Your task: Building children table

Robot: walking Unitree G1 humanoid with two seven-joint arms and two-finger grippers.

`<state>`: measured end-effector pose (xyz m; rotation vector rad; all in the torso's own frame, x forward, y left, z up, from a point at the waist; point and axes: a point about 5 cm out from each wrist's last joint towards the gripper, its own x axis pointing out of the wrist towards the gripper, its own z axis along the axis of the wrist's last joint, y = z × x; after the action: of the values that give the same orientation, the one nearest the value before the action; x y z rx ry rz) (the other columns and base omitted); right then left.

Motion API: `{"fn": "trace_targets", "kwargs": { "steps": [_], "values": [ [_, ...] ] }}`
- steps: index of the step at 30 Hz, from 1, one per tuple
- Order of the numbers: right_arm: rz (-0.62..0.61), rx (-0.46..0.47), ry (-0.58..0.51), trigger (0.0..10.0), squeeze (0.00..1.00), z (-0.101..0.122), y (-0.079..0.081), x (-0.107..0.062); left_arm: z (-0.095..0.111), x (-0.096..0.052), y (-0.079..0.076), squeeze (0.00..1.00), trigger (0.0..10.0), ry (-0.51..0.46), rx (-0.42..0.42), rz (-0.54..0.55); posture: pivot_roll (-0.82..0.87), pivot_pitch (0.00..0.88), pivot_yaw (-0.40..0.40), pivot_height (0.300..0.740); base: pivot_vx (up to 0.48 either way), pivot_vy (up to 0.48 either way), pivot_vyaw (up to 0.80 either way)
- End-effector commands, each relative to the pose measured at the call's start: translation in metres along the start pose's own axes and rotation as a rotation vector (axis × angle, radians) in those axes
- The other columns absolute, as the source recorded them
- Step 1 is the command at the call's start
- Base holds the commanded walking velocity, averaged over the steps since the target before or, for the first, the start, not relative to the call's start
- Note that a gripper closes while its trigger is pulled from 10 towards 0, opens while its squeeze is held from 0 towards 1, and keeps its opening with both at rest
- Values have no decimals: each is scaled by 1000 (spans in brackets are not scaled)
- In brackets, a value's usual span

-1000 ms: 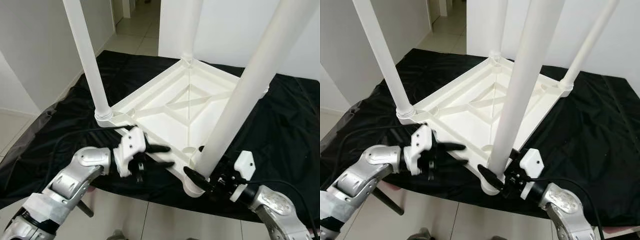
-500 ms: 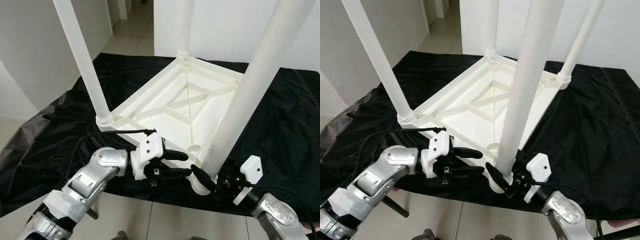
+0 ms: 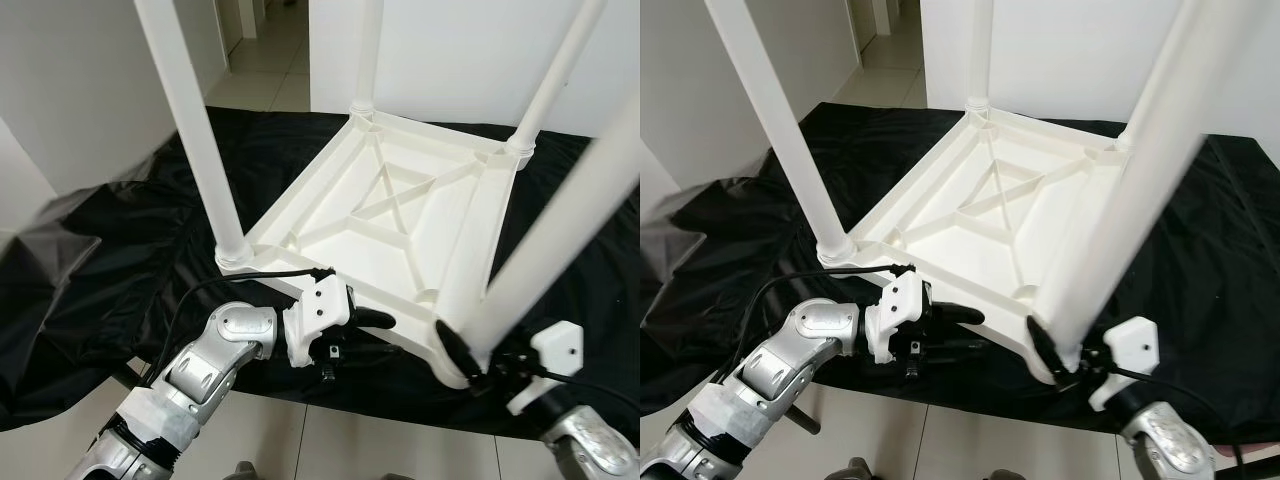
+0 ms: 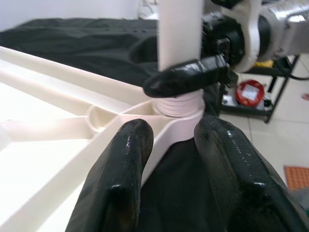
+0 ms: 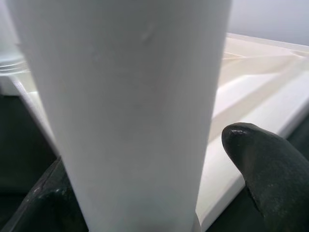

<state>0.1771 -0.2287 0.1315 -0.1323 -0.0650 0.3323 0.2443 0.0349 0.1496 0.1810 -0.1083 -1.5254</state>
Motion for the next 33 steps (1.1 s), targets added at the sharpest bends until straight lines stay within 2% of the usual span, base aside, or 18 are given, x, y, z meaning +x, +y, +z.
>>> {"fn": "trace_targets", "kwargs": {
  "steps": [1,5,7,8,10,12,14,15,17,19,22,25,26,33],
  "values": [
    [-27,-9,16,10000,0,-3,-5,-4,-1,0,12,0,10000,20,14,227,-34,0,57,740,0,0,0],
    [-22,-7,14,10000,0,-2,-4,-4,-1,2,14,0,10000,19,21,234,-34,0,57,740,0,0,0],
    [62,50,-40,10000,0,6,12,4,-5,7,24,0,10000,48,72,291,-34,0,56,740,0,0,0],
    [62,50,-40,10000,0,6,12,4,-5,7,24,0,10000,48,72,291,-34,0,56,740,0,0,0],
    [82,83,-89,10000,0,13,19,8,-12,10,33,0,10000,120,95,308,-33,0,56,740,0,0,0],
    [81,86,-95,10000,0,14,20,8,-14,11,34,0,10000,135,96,309,-33,0,56,740,0,0,0],
    [86,119,-113,10000,0,17,20,9,-17,12,34,0,10000,184,161,287,-30,9,53,740,0,0,0],
    [86,119,-113,10000,0,17,20,9,-17,12,34,0,10000,184,161,287,-30,9,53,740,0,0,0],
    [96,167,-147,10000,0,21,22,7,-28,14,40,0,10000,278,157,314,-33,12,57,740,0,0,0],
    [145,189,-157,10000,0,25,26,1,-40,15,42,24,10000,374,154,294,-39,18,62,740,0,0,0],
    [163,207,-168,10000,0,28,27,-4,-47,14,44,24,10000,428,164,295,-44,22,68,740,0,0,0],
    [164,213,-172,10000,0,29,27,-5,-49,14,46,24,10000,445,171,301,-44,22,68,740,0,0,0],
    [155,212,-171,10000,0,30,25,-8,-51,14,53,16,10000,461,178,335,-50,24,73,740,0,0,0],
    [143,219,-159,10000,0,29,24,-11,-45,20,65,0,10000,447,196,399,-55,28,76,740,0,0,0]
  ]
}}
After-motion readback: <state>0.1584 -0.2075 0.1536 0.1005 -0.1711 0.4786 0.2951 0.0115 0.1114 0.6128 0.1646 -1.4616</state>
